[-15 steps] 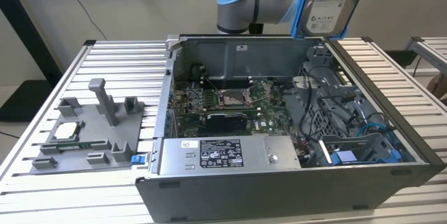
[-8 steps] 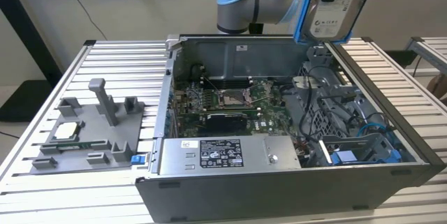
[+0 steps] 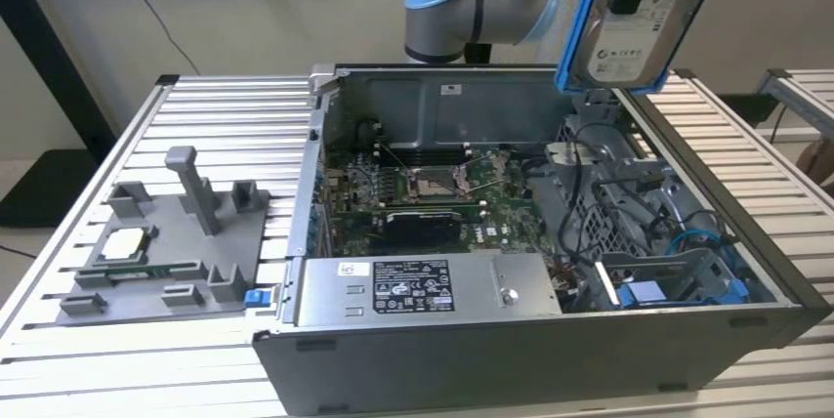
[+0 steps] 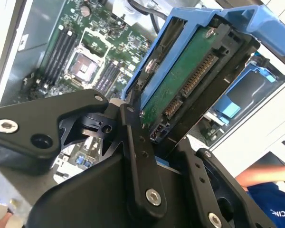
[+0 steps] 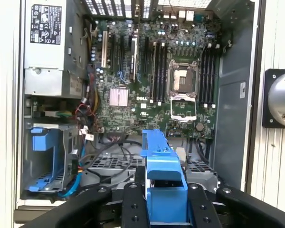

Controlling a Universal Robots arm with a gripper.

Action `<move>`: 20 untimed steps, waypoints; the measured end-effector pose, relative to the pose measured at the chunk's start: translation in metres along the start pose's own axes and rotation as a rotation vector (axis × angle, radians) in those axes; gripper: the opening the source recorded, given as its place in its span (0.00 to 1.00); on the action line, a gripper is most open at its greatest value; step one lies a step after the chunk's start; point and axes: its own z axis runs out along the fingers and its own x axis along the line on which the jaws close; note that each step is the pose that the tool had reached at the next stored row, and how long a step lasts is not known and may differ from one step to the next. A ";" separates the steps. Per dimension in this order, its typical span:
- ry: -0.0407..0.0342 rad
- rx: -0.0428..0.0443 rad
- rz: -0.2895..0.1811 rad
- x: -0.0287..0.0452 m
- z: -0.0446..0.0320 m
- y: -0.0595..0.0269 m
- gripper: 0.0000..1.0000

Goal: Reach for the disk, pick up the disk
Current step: 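Pick up the disk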

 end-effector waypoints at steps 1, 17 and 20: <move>-0.0011 0.0000 0.000 0.0035 -0.0002 -0.0001 0.00; -0.0116 -0.0014 0.000 0.0576 -0.0030 -0.0046 0.00; -0.0131 -0.0018 0.000 0.0688 -0.0034 -0.0058 0.00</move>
